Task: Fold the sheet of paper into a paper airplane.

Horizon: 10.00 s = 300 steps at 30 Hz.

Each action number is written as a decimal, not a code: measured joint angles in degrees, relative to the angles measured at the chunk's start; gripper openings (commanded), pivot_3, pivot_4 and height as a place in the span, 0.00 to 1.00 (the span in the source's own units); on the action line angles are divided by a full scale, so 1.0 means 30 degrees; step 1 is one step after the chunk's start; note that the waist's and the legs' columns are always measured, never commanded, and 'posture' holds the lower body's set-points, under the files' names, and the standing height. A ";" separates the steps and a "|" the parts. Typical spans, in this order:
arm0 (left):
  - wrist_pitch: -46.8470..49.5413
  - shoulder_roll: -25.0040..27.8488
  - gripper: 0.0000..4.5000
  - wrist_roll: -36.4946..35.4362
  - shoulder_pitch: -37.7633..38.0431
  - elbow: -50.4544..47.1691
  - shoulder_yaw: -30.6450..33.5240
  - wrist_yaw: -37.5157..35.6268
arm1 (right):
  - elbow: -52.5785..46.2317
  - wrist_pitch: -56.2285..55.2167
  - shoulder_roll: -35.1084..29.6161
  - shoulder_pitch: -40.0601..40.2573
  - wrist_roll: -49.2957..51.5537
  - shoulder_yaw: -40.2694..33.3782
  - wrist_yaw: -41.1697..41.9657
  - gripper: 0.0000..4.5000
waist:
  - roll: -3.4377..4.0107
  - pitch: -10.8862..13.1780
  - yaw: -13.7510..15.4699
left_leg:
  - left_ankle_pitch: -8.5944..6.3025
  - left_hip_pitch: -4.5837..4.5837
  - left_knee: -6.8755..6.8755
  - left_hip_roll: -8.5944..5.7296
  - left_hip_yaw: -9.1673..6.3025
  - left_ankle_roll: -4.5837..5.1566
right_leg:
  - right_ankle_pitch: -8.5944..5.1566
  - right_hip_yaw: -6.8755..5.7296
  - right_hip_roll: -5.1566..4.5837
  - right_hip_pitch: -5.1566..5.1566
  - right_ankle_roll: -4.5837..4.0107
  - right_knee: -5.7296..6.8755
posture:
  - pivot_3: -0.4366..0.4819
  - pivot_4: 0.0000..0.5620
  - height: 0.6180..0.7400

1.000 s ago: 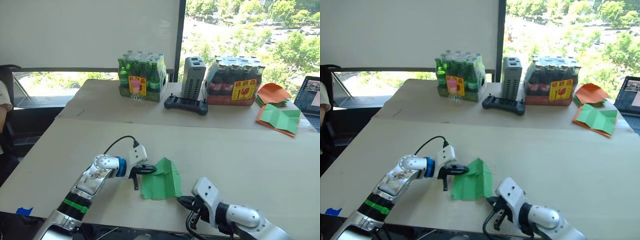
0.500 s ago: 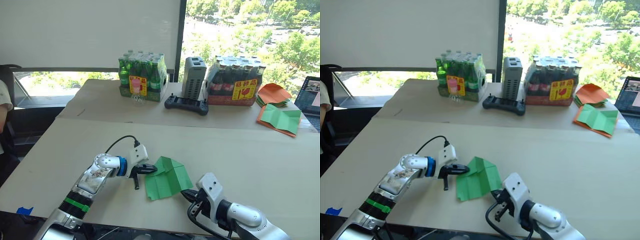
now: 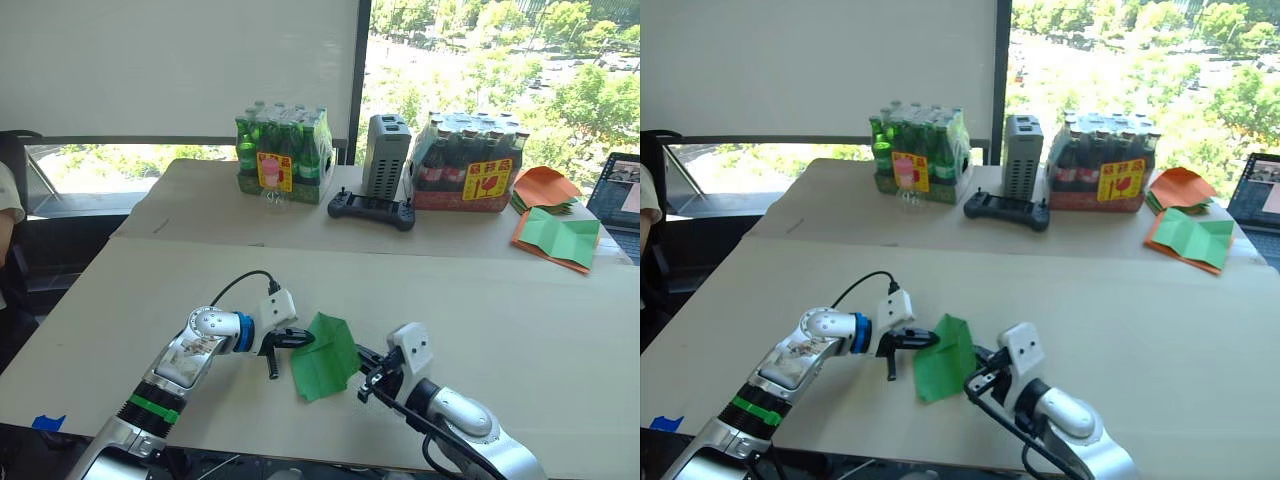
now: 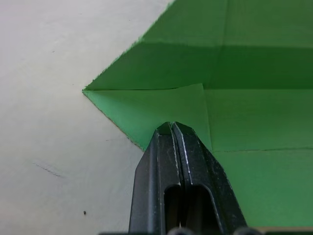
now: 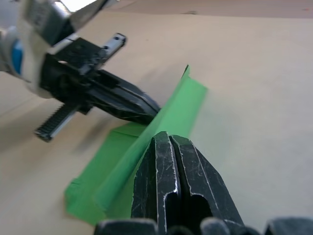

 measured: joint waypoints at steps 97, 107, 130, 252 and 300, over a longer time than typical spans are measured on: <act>0.2583 0.1773 0.01 -0.2149 0.4051 -0.4630 0.1961 0.2268 | 1.1692 -0.2310 0.1739 -0.9575 -0.5511 0.2490 0.1859 0.00 | 0.0011 0.0002 -0.0919 | 0.0048 0.0028 -0.0042 0.0007 -0.0009 -0.0086 | -0.0006 0.0039 0.0029 -0.0034 -0.0031 0.0170 | 0.48 0.27 0.47; 0.2580 0.1787 0.01 -0.2146 0.3917 -0.4489 0.1921 0.2213 | 0.9236 -0.1435 0.0739 -0.8137 -0.5739 0.2706 0.2239 0.00 | 0.0011 0.0003 -0.0891 | 0.0046 0.0028 -0.0051 0.0009 -0.0009 -0.0083 | -0.0006 0.0038 0.0028 -0.0029 -0.0030 0.0157 | 0.48 0.27 0.47; 0.2544 0.1795 0.01 -0.2142 0.3847 -0.4461 0.1891 0.2161 | 0.8102 -0.2043 0.0513 -0.7052 -0.5533 0.2791 0.2607 0.00 | 0.0022 0.0012 -0.0890 | 0.0049 0.0005 -0.0063 0.0008 -0.0009 -0.0087 | -0.0006 0.0038 0.0028 -0.0043 -0.0031 0.0152 | 0.48 0.27 0.47; -0.5965 0.4566 0.00 0.1717 0.0001 -0.1400 0.0936 -0.4812 | 0.1800 0.0902 -0.4976 -0.4023 0.2021 -0.3495 0.3834 0.00 | 0.0029 0.0160 -0.0942 | -0.0001 -0.0237 0.0189 -0.0004 -0.0034 0.0009 | 0.0022 -0.0031 0.0019 -0.0103 0.0015 0.0111 | 0.48 0.27 0.47; 0.6037 0.1574 0.41 -0.6386 0.3202 -0.6810 0.8242 0.4113 | 0.8351 -1.3297 -0.5772 -0.6942 -0.6172 0.2349 0.9647 0.00 | 0.0032 0.0170 -0.0848 | 0.0018 -0.0183 0.0196 -0.0001 -0.0023 -0.0031 | 0.0018 -0.0012 0.0016 -0.0072 0.0003 0.0139 | 0.48 0.27 0.47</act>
